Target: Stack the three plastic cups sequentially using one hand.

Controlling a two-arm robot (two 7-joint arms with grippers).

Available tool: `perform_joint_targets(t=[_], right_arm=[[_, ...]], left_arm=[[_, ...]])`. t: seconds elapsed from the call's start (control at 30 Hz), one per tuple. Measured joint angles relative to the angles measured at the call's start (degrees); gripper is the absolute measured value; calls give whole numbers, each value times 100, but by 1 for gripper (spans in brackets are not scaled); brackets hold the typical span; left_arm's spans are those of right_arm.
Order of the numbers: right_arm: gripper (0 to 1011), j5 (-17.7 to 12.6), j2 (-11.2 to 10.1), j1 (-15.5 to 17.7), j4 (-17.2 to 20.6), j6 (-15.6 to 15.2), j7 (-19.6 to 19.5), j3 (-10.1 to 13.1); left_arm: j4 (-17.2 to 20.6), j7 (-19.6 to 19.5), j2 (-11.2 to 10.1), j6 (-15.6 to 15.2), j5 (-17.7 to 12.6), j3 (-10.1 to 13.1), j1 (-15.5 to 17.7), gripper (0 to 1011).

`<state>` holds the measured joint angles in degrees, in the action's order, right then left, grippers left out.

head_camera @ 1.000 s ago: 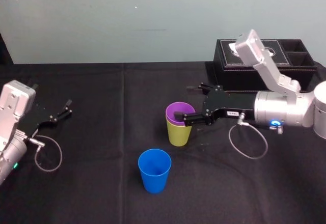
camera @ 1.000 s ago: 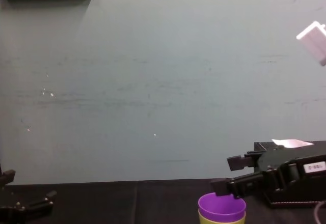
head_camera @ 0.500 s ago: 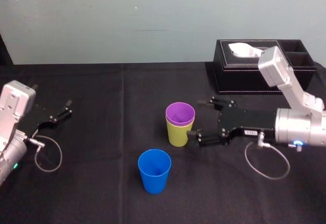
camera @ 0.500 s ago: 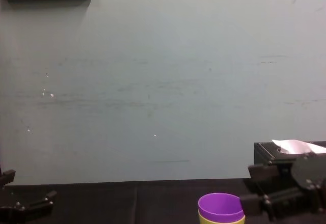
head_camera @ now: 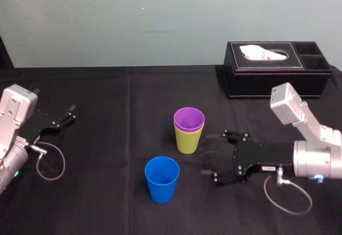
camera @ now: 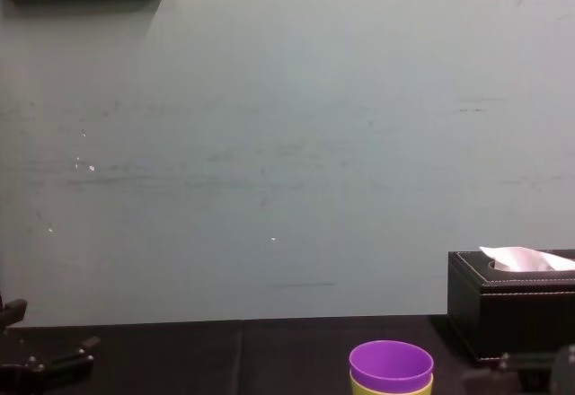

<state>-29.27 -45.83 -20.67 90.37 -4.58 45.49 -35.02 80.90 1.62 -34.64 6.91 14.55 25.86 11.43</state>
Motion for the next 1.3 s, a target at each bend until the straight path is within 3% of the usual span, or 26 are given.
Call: perform_joint_targets(t=[0.23, 0.7, 1.3], right_arm=[[1003, 126, 42, 38, 0, 18, 101, -107], [1003, 259, 365, -108, -305, -107, 328, -426], [1003, 346, 638, -304, -571, -193, 386, -658]], left_arm=[[0, 0, 0, 0, 0, 0, 0, 1011], [0, 0, 0, 0, 0, 0, 0, 1011], [0, 0, 0, 0, 0, 0, 0, 1011]])
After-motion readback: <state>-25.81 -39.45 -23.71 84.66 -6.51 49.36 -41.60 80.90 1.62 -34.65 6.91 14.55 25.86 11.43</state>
